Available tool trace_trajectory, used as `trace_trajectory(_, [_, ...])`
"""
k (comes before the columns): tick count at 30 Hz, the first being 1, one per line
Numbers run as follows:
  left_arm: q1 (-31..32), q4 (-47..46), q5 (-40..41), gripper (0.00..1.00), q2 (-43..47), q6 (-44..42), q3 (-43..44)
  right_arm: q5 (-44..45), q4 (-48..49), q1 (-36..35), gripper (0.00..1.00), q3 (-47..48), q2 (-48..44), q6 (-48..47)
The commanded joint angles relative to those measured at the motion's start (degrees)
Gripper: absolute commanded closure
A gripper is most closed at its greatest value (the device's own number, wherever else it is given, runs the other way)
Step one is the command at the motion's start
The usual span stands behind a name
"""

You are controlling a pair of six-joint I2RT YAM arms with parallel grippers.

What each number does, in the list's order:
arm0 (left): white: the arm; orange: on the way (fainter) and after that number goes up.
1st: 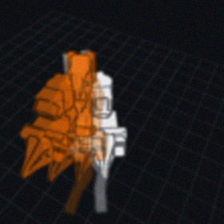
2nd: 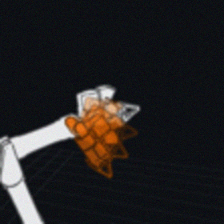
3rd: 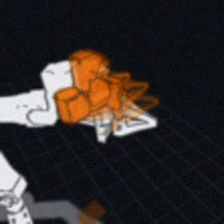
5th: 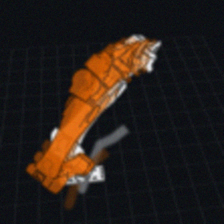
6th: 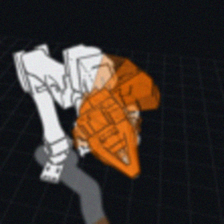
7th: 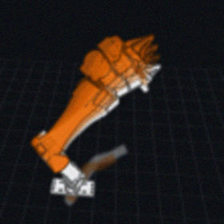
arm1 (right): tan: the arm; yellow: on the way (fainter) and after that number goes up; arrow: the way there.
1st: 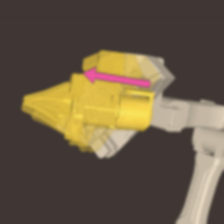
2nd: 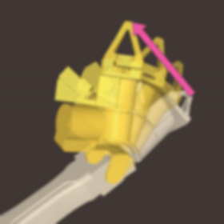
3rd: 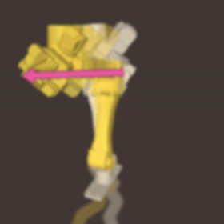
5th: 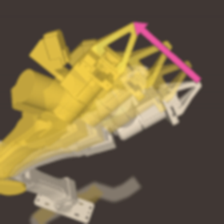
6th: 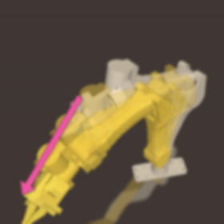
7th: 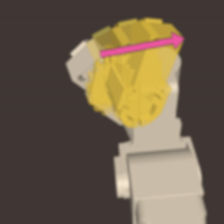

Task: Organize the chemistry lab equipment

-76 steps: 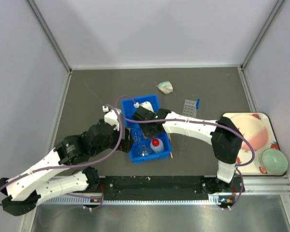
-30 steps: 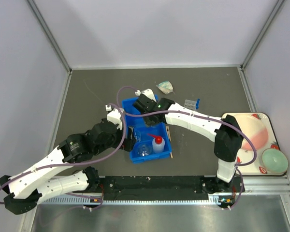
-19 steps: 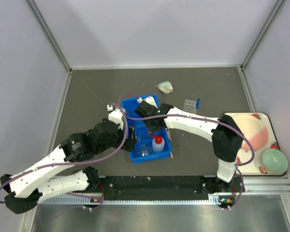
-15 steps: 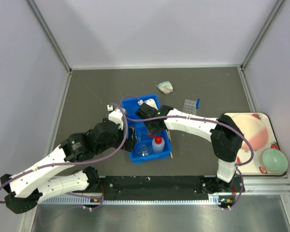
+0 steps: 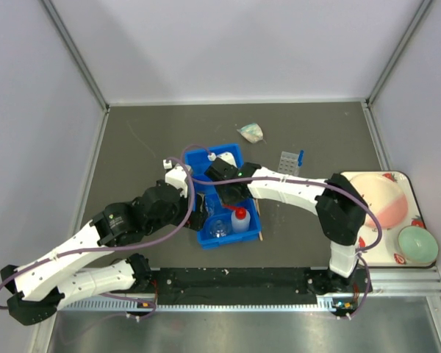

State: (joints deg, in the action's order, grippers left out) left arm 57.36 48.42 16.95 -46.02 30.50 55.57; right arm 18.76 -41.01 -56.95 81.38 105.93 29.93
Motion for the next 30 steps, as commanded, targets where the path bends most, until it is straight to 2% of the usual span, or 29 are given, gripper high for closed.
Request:
trace_trajectory(1, [-0.1,-1.2,0.4,0.02,0.8,-0.2,0.4,-0.2,2.7,0.0,0.74,1.1,1.0,0.9])
trace_trajectory(9, [-0.1,-1.1,0.3,0.02,1.0,0.1,0.0,-0.7,4.0,0.0,0.73,-0.5,2.3,1.4])
trace_trajectory(16, [-0.1,-1.2,0.3,0.02,0.5,0.0,0.0,-0.5,4.0,0.0,0.55,-1.1,2.4,1.4])
trace_trajectory(25, [-0.1,-1.4,0.1,0.02,0.3,0.1,-0.2,-0.7,3.7,-0.2,0.38,-1.1,0.9,1.4])
trace_trajectory(30, [-0.1,-1.5,0.1,0.01,0.2,-0.1,0.1,0.3,1.9,-0.4,0.36,0.4,-1.0,1.1])
